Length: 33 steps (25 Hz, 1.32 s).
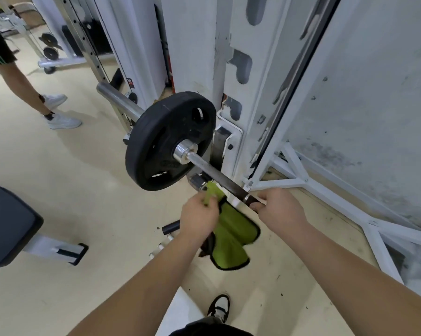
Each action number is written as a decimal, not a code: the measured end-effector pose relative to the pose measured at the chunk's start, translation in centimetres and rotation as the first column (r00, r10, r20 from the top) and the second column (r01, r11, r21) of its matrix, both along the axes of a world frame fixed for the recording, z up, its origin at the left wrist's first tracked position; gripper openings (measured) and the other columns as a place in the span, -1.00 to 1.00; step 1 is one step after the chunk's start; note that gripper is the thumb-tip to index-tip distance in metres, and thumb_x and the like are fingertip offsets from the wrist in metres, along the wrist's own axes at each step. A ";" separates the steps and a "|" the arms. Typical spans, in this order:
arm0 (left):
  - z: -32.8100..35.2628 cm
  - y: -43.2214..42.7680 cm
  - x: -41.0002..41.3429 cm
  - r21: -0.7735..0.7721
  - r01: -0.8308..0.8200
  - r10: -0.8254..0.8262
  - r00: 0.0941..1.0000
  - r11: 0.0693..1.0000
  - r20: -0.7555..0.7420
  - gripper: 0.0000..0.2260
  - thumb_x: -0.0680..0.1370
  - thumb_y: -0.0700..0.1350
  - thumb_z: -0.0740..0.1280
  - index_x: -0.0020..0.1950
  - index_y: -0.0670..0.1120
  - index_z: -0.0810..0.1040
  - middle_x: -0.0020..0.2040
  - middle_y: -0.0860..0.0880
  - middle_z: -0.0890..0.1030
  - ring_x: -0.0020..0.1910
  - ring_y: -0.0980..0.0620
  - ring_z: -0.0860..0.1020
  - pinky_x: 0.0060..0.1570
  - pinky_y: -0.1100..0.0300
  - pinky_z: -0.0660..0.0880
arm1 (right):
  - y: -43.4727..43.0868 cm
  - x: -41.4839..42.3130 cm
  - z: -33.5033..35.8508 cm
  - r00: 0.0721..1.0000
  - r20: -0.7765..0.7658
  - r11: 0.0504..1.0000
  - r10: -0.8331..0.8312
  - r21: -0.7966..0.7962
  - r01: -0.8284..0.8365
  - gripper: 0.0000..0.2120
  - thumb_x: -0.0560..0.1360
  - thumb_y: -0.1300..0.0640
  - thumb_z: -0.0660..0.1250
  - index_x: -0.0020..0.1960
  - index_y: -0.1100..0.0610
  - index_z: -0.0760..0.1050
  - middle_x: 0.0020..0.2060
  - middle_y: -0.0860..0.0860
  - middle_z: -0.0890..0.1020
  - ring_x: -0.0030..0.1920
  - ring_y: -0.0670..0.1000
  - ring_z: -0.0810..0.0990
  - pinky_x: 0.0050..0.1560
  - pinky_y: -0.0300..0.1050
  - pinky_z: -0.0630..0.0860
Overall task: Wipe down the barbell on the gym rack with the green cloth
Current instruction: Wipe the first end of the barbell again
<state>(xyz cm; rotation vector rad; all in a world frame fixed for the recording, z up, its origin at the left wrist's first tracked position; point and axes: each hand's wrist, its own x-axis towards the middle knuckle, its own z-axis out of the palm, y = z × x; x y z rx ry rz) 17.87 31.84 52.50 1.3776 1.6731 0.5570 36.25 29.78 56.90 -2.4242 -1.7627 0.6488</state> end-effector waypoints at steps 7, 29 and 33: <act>-1.4 -4.4 7.5 -0.400 -0.101 0.320 0.785 0.911 0.530 -0.77 0.66 -0.11 0.25 0.27 0.07 0.58 0.12 -0.01 0.70 0.07 -0.03 0.66 -0.10 0.20 0.63 | -3.4 1.9 -1.6 0.982 0.188 1.000 0.022 0.010 -0.024 -0.83 0.58 -0.03 0.32 -0.06 -0.02 0.65 -0.25 -0.03 0.53 -0.20 0.06 0.54 -0.38 -0.16 0.31; -2.0 -9.1 12.6 -0.648 0.188 0.492 0.508 0.738 0.707 -0.61 0.67 -0.38 0.04 0.29 -0.08 0.55 0.24 -0.30 0.65 0.16 -0.27 0.65 0.12 -0.23 0.62 | -15.9 8.8 -0.5 0.982 -0.037 0.963 -0.185 0.191 0.189 -0.78 0.61 0.15 0.28 0.08 0.05 0.70 -0.08 -0.03 0.58 -0.01 0.03 0.53 -0.08 0.05 0.58; -1.5 -11.9 16.3 -0.684 0.097 0.574 0.466 0.723 0.673 -0.58 0.68 -0.38 0.02 0.28 0.01 0.54 0.24 -0.29 0.64 0.06 -0.22 0.64 0.06 -0.17 0.62 | -19.8 9.6 0.1 0.992 -0.072 0.876 -0.101 0.467 0.123 -0.82 0.54 0.24 0.39 0.08 0.08 0.71 -0.18 -0.06 0.59 -0.11 0.02 0.56 -0.21 -0.02 0.59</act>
